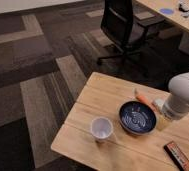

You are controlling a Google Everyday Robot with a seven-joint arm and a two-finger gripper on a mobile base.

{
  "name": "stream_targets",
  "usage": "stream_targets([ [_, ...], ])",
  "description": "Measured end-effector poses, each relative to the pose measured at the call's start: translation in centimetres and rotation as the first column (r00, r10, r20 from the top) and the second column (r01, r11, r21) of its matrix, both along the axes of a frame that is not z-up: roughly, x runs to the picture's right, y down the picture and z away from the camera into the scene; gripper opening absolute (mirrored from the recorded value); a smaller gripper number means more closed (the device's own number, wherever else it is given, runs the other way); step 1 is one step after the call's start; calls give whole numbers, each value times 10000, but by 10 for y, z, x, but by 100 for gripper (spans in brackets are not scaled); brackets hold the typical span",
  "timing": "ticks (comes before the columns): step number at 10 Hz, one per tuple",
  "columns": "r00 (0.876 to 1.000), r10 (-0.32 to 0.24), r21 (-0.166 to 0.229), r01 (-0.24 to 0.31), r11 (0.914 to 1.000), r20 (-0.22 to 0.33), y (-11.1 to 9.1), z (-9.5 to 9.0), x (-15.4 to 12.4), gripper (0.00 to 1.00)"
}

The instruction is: Place the eraser on the white sponge

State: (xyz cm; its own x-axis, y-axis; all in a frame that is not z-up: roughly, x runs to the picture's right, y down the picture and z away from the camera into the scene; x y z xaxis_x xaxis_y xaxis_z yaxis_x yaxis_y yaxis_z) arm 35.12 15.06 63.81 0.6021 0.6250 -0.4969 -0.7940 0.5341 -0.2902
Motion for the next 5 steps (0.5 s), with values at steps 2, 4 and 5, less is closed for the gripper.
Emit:
stream_targets([
  [2,9979,655,-328,-655,9973,-21,22,15,17,65],
  [4,9882,1453,-637,-1482,9869,-482,57,31,44,65],
  [5,9835,1682,-638,-1725,9829,-671,71,37,55,65],
])
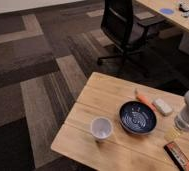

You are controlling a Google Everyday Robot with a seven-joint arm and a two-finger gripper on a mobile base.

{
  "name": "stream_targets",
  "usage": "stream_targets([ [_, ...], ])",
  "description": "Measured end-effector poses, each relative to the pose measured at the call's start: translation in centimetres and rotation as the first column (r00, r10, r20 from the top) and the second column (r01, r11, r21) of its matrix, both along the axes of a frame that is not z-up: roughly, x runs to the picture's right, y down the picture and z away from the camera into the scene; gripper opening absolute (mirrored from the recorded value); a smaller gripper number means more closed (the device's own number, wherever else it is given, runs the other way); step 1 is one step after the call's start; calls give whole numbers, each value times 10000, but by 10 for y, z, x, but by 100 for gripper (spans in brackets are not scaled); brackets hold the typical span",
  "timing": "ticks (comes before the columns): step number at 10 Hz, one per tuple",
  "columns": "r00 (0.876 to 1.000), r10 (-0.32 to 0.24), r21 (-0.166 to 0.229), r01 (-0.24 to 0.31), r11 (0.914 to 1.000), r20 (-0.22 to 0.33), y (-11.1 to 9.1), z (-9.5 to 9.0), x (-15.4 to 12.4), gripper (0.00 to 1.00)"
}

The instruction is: Place the eraser on the white sponge

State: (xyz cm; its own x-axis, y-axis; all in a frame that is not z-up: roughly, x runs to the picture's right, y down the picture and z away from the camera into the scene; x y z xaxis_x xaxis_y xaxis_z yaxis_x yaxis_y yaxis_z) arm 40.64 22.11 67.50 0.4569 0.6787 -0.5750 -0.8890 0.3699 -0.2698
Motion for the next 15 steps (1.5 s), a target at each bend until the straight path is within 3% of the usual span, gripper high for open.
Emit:
stream_targets([
  [4,9974,695,-110,-697,9975,-186,47,4,-2,65],
  [7,9979,455,-76,-459,9989,-463,81,8,-3,65],
  [9,9978,540,-23,-541,9985,-374,91,14,-7,64],
  [11,9957,821,127,-816,9966,-441,87,13,-4,38],
  [13,9918,961,560,-915,9942,-848,63,3,10,3],
  [15,9913,722,581,-661,9961,-1100,20,-9,30,0],
])
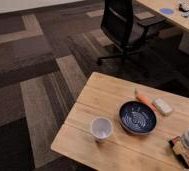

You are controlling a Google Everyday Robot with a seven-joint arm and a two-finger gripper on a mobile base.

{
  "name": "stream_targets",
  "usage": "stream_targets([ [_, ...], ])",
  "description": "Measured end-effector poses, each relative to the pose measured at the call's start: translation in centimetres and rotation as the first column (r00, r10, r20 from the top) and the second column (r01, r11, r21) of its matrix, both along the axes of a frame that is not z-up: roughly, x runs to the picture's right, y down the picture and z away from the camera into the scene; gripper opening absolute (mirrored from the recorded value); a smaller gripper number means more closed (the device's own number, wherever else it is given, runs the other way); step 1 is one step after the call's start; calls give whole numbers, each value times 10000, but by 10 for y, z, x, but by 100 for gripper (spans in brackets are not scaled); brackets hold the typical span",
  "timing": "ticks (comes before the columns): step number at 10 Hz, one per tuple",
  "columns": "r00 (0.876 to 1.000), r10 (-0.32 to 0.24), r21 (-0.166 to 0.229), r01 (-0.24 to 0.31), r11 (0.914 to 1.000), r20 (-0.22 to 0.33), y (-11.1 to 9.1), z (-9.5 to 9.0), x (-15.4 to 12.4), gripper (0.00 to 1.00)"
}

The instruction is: Place the eraser on the white sponge

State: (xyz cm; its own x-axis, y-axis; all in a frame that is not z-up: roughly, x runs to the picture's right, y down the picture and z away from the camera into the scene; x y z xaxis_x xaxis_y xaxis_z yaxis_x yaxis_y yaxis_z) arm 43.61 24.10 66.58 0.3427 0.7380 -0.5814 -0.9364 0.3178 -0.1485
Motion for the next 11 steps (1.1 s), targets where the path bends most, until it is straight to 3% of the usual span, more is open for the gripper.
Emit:
stream_targets([
  [1,9999,-169,-17,169,9999,-30,-33,4,10,0],
  [2,9994,-357,267,358,9990,-22,-86,18,14,0],
  [3,9988,-492,471,489,9977,44,-111,23,12,0],
  [7,9988,-481,433,479,9979,29,-109,23,13,0],
  [11,9966,-790,947,809,9922,-236,-139,48,10,0],
])
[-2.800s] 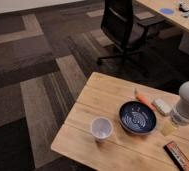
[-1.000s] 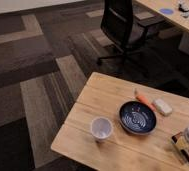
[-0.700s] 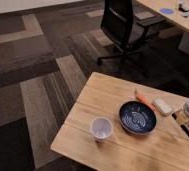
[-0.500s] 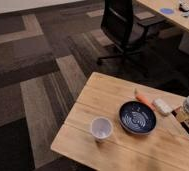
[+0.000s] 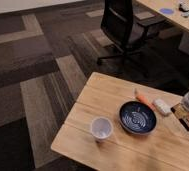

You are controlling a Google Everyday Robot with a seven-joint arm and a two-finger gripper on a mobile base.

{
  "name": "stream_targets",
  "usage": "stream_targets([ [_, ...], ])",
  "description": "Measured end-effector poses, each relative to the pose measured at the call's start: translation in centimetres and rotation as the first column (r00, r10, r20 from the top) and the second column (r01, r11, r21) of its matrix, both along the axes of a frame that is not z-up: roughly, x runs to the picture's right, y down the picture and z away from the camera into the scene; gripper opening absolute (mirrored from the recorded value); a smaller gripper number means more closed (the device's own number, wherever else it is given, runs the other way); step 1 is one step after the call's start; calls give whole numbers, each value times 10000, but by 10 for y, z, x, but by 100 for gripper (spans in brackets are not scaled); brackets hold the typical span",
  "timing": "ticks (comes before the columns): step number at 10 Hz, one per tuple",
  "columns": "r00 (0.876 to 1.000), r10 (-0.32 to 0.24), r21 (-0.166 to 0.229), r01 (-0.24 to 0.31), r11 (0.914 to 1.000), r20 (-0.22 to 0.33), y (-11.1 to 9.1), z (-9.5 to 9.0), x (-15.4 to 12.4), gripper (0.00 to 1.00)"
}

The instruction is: Place the eraser on the white sponge

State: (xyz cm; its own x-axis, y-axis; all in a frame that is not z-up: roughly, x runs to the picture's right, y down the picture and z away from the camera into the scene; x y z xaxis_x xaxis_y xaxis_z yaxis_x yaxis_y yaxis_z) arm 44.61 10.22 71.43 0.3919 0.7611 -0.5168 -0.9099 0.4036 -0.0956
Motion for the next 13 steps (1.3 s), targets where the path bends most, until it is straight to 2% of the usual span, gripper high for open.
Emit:
stream_targets([
  [2,9985,-526,114,528,9985,-121,-18,27,-3,0],
  [4,9918,-1264,131,1267,9919,-210,-36,49,-8,0],
  [5,9870,-1606,75,1607,9870,-43,-41,62,-20,0],
  [6,9854,-1702,-68,1703,9854,104,-41,76,-30,0],
  [9,9844,-1759,-280,1761,9840,88,-45,96,-30,0],
  [10,9827,-1843,-438,1850,9818,184,-43,100,-32,7],
  [11,9828,-1813,-655,1832,9809,349,-37,103,-34,27],
  [12,9847,-1689,-786,1719,9820,442,-33,106,-34,40],
  [13,9880,-1467,-823,1503,9852,478,-33,111,-29,63],
])
